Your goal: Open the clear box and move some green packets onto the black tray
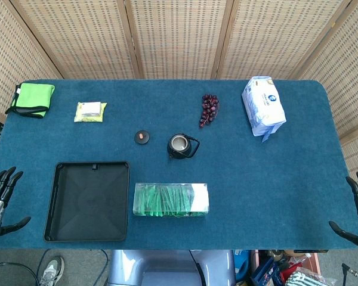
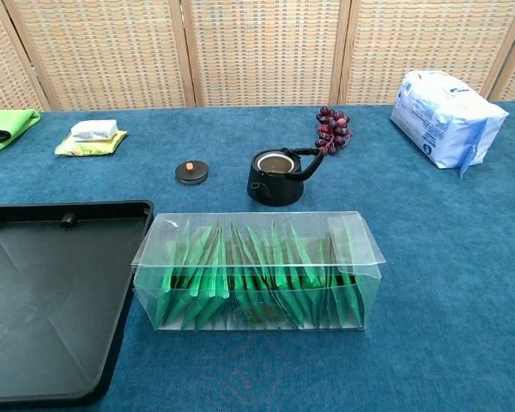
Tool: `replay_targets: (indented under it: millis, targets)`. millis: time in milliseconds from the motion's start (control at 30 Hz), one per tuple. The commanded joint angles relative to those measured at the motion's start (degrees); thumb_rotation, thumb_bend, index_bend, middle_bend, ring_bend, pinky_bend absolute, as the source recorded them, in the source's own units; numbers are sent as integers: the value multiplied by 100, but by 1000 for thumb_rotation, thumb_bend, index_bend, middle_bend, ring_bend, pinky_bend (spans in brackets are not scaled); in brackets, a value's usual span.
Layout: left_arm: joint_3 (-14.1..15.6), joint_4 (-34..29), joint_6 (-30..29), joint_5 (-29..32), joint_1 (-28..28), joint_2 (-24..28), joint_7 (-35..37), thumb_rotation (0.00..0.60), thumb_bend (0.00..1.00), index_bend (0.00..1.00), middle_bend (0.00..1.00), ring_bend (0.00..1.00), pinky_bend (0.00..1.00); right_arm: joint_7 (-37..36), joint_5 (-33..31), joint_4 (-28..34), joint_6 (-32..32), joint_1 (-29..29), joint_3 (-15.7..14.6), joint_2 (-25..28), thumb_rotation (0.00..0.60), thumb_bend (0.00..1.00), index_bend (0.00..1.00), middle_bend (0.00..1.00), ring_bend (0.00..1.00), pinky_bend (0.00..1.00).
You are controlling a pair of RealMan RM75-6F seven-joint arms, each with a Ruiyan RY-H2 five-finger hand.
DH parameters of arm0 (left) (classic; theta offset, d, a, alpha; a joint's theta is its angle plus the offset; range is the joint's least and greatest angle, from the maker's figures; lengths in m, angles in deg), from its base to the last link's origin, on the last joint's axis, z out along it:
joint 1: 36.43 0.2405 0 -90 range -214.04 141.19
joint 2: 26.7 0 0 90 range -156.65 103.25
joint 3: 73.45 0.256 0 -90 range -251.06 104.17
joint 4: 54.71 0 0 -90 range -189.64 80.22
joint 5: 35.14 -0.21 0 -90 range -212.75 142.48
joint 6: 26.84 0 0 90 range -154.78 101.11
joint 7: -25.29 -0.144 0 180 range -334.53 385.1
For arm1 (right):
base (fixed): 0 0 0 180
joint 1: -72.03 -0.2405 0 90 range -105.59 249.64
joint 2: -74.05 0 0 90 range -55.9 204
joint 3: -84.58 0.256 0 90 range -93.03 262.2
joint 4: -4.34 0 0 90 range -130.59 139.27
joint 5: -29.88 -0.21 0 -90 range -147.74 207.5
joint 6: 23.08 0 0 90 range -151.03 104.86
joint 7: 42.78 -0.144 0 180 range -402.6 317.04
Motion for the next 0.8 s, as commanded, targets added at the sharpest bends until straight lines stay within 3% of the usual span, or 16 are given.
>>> replay_targets:
  millis: [33, 467, 633, 700, 800]
  targets:
    - [0, 6, 12, 10, -3, 8, 19, 600, 123, 0, 0, 0, 0, 22, -4, 7, 13, -4, -4, -6, 600, 5, 0, 0, 0, 0]
    - [-51, 62, 382, 62, -243, -39, 165, 600, 123, 0, 0, 0, 0, 71, 3, 28, 9, -3, -9, -16, 600, 5, 0, 0, 0, 0]
    - [-146, 395, 646, -441, -736, -241, 774, 600, 125, 0, 0, 0, 0, 36, -99, -10, 120, -48, 15, -16, 600, 5, 0, 0, 0, 0]
    - [-238, 310, 1045, -763, -1198, -292, 741, 600, 125, 0, 0, 0, 0, 71, -181, -24, 197, -85, 42, -32, 600, 5, 0, 0, 0, 0]
    - [-286, 155, 1396, -777, -1470, -325, 663, 600, 125, 0, 0, 0, 0, 108, -231, -24, 233, -104, 59, -47, 600, 5, 0, 0, 0, 0]
